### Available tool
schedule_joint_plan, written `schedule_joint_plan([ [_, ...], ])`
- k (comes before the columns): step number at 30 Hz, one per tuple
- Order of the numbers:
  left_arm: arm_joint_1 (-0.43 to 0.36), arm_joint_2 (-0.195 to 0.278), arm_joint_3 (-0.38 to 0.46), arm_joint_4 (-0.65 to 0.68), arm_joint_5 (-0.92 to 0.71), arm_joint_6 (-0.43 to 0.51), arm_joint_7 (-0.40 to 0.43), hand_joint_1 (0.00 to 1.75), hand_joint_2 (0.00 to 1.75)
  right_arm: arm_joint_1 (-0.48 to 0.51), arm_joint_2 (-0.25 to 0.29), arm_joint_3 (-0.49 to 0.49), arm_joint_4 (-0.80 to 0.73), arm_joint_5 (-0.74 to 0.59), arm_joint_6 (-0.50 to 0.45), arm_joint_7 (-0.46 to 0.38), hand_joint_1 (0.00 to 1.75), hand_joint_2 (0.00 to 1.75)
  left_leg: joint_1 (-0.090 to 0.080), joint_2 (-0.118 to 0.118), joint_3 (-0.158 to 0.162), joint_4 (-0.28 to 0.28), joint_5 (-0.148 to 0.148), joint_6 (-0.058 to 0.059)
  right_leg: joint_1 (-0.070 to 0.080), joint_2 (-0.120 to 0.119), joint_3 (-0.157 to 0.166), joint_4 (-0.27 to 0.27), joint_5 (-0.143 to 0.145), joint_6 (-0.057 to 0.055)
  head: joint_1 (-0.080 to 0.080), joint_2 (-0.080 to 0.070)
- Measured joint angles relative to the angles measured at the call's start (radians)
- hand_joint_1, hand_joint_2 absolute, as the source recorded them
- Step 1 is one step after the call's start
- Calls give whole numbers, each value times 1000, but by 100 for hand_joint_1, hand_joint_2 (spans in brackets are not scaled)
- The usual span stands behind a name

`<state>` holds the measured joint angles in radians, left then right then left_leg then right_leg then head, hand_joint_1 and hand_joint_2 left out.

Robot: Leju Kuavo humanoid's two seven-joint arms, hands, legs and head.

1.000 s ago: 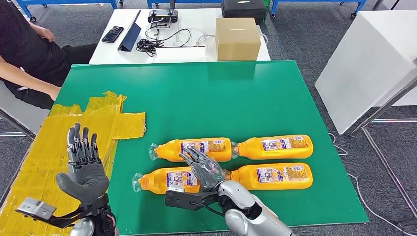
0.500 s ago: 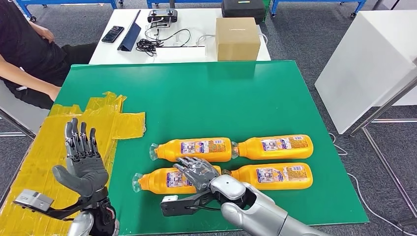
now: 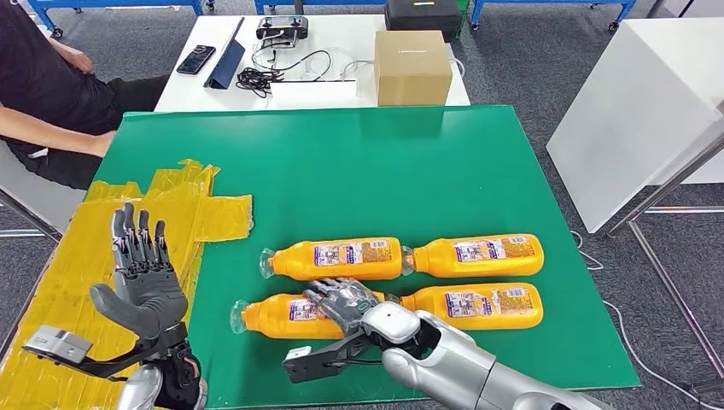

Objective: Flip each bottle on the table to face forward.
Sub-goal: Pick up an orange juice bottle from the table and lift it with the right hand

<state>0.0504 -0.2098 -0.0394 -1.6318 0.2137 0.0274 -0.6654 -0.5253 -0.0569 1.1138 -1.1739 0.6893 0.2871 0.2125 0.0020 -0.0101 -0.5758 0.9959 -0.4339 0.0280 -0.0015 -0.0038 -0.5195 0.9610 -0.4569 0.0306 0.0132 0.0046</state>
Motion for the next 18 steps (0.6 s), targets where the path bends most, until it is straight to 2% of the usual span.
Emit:
schedule_joint_plan([
  [2, -1, 0, 2, 1, 5, 2, 1, 0, 0, -5, 1, 9, 11, -3, 10, 0, 0, 175, 0, 0, 0, 0, 0, 0, 0, 0, 0, 0, 0, 0, 0, 0],
  [3, -2, 0, 2, 1, 8, 3, 2, 0, 0, -9, 1, 14, 16, -5, 16, -1, 36, 175, 0, 0, 0, 0, 0, 0, 0, 0, 0, 0, 0, 0, 0, 0],
  [6, -5, 0, 5, 4, 16, 5, 4, 0, 0, -26, 2, 30, 32, -11, 44, -7, 167, 175, 0, 0, 0, 0, 0, 0, 0, 0, 0, 0, 0, 0, 0, 0],
  [7, -6, 0, 6, 6, 18, 6, 4, 0, 0, -32, 3, 35, 37, -13, 53, -9, 175, 175, 0, 0, 0, 0, 0, 0, 0, 0, 0, 0, 0, 0, 0, 0],
  [18, -19, 0, 7, 13, 35, 10, 10, 0, 0, -72, 12, 70, 74, -28, 74, -26, 175, 175, 0, 0, 2, 0, 0, 0, 0, 0, 1, 0, 0, 0, 0, 0],
])
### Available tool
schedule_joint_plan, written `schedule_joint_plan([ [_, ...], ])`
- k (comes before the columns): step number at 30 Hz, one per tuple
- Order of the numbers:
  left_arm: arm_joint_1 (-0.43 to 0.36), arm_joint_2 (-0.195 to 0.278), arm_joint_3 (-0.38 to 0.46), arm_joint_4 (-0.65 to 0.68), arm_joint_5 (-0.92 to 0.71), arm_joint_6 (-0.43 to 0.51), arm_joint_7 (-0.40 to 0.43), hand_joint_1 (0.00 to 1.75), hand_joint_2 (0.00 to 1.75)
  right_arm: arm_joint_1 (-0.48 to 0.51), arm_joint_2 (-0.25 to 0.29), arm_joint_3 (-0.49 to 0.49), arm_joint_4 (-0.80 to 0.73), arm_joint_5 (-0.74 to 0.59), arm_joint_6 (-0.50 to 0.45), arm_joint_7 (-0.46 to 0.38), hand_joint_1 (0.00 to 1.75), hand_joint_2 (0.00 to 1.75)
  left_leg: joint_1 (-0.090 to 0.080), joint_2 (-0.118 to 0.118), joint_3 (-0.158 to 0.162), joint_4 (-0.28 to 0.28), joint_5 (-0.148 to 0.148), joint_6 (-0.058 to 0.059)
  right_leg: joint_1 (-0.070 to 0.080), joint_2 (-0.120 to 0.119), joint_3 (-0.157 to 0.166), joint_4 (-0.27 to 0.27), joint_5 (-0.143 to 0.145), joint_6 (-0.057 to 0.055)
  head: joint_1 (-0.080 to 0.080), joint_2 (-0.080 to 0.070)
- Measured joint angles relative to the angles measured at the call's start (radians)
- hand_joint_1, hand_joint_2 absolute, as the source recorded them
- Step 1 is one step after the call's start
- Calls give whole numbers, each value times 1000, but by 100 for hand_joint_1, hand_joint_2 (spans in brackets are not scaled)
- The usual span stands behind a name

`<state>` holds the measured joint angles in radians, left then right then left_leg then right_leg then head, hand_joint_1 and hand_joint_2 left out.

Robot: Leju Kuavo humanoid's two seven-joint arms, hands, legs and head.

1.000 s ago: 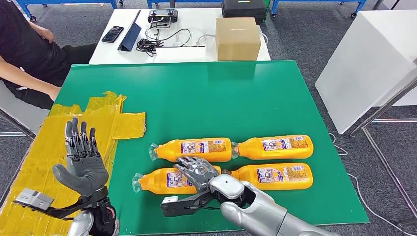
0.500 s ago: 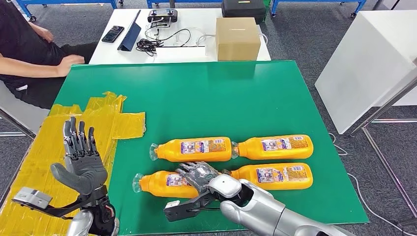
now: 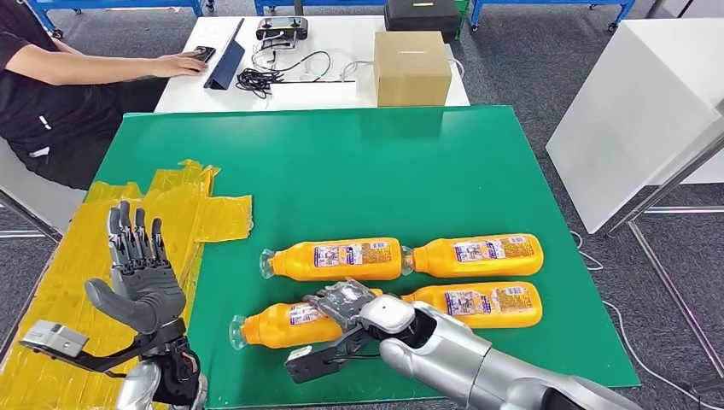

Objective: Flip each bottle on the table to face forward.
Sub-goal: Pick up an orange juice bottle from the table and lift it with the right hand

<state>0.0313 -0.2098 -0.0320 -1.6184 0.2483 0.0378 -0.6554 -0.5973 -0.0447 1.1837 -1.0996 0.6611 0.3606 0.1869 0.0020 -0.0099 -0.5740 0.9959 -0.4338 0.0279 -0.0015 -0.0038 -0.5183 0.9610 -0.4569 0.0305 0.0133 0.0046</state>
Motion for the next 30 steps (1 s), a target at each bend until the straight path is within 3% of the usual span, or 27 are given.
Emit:
schedule_joint_plan([
  [19, -9, 0, -1, 10, 12, 3, 4, 0, 0, -18, 9, 10, 23, -50, -18, 0, 175, 175, 0, 0, 0, 0, 0, 0, 0, 0, 0, 0, 0, 0, 0, 0],
  [22, -15, 0, -2, 16, 40, 2, 20, 0, 0, 6, 16, -22, 25, -131, -140, -13, 175, 175, 0, 0, 0, 0, 0, 0, 0, 0, 0, 0, 0, 0, 0, 0],
  [26, -9, 0, 1, 26, 124, -29, 31, 0, 0, 100, 25, -155, -32, -249, -364, -98, 175, 175, 0, 0, -1, 0, 0, 0, 0, 0, 0, 0, 0, 0, 0, 0],
  [30, 18, 0, 4, 28, 168, -65, 38, 0, 175, 221, 27, -276, -146, -293, -494, -217, 175, 175, 0, -1, -2, 0, -1, 0, 0, 0, -2, 0, 0, 0, 0, 0],
])
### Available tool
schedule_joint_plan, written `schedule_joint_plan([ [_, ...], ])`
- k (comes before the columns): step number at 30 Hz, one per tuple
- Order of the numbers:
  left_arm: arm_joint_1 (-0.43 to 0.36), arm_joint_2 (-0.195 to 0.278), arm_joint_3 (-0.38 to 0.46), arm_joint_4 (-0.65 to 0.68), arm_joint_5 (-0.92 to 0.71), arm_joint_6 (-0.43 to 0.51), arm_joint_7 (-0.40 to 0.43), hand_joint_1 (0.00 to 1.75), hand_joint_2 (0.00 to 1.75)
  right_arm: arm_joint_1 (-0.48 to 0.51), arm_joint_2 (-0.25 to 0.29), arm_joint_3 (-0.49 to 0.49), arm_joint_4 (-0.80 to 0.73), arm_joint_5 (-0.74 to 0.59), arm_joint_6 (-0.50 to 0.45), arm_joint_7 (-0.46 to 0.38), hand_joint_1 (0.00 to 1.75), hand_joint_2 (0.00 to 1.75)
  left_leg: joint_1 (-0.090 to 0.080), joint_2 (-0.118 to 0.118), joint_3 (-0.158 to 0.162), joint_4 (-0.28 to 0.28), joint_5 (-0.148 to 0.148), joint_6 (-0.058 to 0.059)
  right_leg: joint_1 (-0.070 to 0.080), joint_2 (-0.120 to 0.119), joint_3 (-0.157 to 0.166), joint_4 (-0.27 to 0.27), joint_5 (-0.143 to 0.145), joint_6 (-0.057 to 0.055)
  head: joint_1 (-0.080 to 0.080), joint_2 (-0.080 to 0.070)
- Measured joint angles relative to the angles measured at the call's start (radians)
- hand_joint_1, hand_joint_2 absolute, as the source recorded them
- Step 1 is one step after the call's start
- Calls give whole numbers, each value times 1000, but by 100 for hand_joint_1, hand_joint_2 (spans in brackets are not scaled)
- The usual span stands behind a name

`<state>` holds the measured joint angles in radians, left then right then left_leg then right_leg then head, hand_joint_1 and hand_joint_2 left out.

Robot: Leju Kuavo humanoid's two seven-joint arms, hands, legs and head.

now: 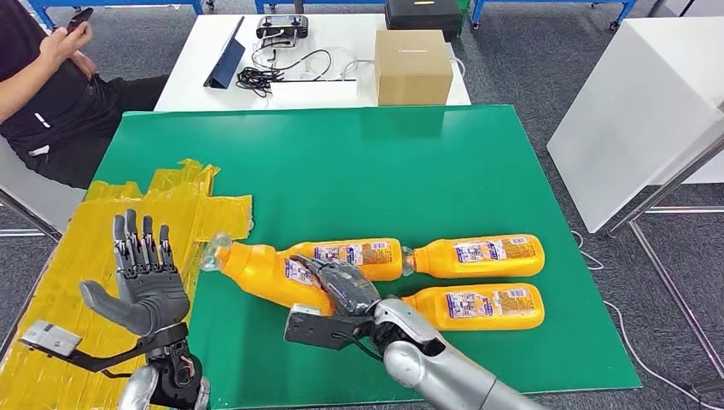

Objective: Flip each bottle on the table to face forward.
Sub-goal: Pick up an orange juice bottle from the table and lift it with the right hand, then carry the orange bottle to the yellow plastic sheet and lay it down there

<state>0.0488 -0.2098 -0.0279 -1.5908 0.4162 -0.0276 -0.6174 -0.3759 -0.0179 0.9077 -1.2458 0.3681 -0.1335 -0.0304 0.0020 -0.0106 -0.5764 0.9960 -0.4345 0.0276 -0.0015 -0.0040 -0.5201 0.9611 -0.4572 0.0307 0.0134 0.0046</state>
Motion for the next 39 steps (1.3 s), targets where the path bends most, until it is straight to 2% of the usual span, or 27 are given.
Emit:
schedule_joint_plan([
  [4, 30, 0, 0, -6, 2, -13, 27, 0, 175, 115, 9, -99, -105, -7, -99, -66, 175, 175, 0, 0, -2, 0, 0, 0, 0, 0, -2, 0, 0, 0, 0, 0],
  [8, 45, -1, -1, -12, 1, -15, 35, 0, 175, 176, 14, -153, -165, -8, -112, -73, 175, 175, 0, 1, -2, 0, 0, 0, 0, 0, -2, 0, 0, 0, 0, 0],
  [16, 53, -3, -3, -18, 0, -15, 52, 0, 175, 216, 19, -194, -209, -8, -120, -93, 175, 175, 0, 0, -2, 0, 0, 0, 0, 0, -2, 0, 0, 0, 0, 0],
  [25, 64, 11, -47, -25, -24, -38, 141, 0, 175, 256, 35, -249, -236, -24, -154, -157, 175, 175, 0, 0, -2, 0, 0, 0, 0, 0, -2, 0, 0, 0, 0, 0],
  [29, 64, 33, -90, -20, -72, -76, 180, 0, 175, 256, 46, -266, -235, -33, -156, -162, 175, 175, 0, 0, -2, 0, 0, 0, 0, 0, -2, 0, 0, 0, 0, 0],
  [33, 54, 57, -141, -3, -83, -158, 219, 0, 175, 233, 65, -268, -213, -34, -129, -162, 175, 175, 0, 1, -2, 0, 0, 0, 0, 0, -2, 0, 0, 0, 0, 0],
  [39, 42, 80, -177, 24, -3, -284, 242, 0, 175, 181, 91, -241, -158, -27, -57, -136, 175, 175, 0, 0, -2, 0, 0, 0, 0, 0, -2, 0, 0, 0, 0, 0],
])
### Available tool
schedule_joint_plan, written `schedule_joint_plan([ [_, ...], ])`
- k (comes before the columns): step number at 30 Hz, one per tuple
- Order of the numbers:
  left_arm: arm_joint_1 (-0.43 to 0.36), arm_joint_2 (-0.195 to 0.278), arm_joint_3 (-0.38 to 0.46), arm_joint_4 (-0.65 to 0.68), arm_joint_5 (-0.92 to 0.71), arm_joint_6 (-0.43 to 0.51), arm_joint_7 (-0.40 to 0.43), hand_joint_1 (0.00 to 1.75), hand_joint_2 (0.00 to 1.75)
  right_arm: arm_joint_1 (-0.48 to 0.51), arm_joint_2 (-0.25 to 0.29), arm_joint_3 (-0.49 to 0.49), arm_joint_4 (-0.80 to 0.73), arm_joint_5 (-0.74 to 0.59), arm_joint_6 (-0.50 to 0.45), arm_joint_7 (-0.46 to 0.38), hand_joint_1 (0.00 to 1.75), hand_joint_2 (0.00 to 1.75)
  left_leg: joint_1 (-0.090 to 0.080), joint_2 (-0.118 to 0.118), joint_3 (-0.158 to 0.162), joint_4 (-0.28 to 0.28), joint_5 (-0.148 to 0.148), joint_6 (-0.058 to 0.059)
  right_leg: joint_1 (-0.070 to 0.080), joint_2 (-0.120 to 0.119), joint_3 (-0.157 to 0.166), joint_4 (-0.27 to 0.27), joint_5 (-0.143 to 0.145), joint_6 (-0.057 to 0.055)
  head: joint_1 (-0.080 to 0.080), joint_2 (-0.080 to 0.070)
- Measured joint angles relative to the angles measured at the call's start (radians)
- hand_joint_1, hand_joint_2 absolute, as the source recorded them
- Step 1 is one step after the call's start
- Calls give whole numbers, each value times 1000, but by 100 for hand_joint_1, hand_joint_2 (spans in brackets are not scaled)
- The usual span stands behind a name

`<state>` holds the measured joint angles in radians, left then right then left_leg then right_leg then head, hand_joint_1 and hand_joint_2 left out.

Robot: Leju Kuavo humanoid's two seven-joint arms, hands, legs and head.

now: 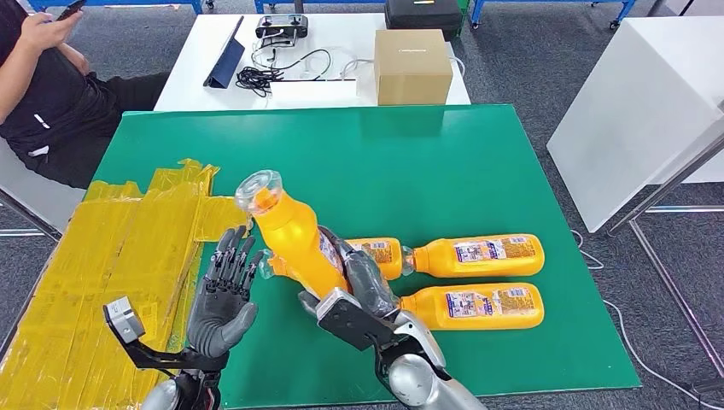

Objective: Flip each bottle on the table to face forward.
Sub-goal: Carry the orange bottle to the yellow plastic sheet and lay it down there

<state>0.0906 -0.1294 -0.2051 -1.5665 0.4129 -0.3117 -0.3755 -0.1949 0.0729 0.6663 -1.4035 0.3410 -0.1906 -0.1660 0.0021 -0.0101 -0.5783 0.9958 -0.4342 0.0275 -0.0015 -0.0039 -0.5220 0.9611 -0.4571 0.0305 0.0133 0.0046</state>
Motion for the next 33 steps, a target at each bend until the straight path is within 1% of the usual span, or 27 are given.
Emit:
schedule_joint_plan([
  [5, -4, 14, -3, 14, 38, -50, 7, 0, 175, -31, 6, 22, 41, 0, 35, 20, 175, 175, 0, 0, 0, 0, 0, 0, 0, 0, 0, 0, 0, 0, 0, 0],
  [10, -6, 22, -1, 23, 65, -93, 15, 0, 175, -67, 7, 48, 86, 7, 101, 54, 175, 175, 0, 0, 0, 0, 0, 0, 0, 0, 0, 0, 0, 0, 0, 0],
  [14, -6, 27, 4, 28, 69, -99, 18, 0, 175, -96, 9, 71, 121, 17, 132, 69, 175, 175, 0, 0, 0, 0, 0, 0, 0, 0, 0, 0, 0, 0, 0, 0],
  [23, -6, 28, 6, 29, 70, -99, 18, 0, 175, -103, 10, 77, 130, 19, 138, 71, 175, 175, 0, 0, 0, 0, 0, 0, 0, 0, 0, 0, 0, 0, 0, 0],
  [25, -5, 29, 11, 31, 79, -97, 18, 0, 175, -117, 11, 89, 138, 38, 167, 85, 175, 175, 0, 1, 0, 0, 0, 0, 0, 1, 0, 0, 0, 0, 0, 0],
  [27, -5, 31, 31, 45, 99, -93, 19, 0, 175, -163, 14, 154, 169, 79, 238, 117, 175, 175, 0, 1, 0, 0, 0, 0, 0, 2, 0, 0, 0, 0, 0, 0],
  [29, -6, 33, 61, 63, 110, -91, 20, 0, 175, -213, 18, 244, 204, 104, 291, 141, 175, 175, 0, 1, 0, 0, 0, 0, 0, 2, -1, 0, 0, 0, 0, 0],
  [31, -6, 34, 77, 71, 110, -90, 21, 0, 175, -233, 18, 286, 218, 106, 302, 148, 175, 175, 0, 1, 0, 0, 0, 0, 0, 2, -1, 0, 0, 0, 0, 0],
  [33, -6, 34, 83, 74, 110, -90, 21, 0, 175, -238, 18, 296, 224, 106, 302, 149, 175, 175, 0, 1, 0, 0, 0, 0, 0, 2, -1, 0, 0, 0, 0, 0],
])
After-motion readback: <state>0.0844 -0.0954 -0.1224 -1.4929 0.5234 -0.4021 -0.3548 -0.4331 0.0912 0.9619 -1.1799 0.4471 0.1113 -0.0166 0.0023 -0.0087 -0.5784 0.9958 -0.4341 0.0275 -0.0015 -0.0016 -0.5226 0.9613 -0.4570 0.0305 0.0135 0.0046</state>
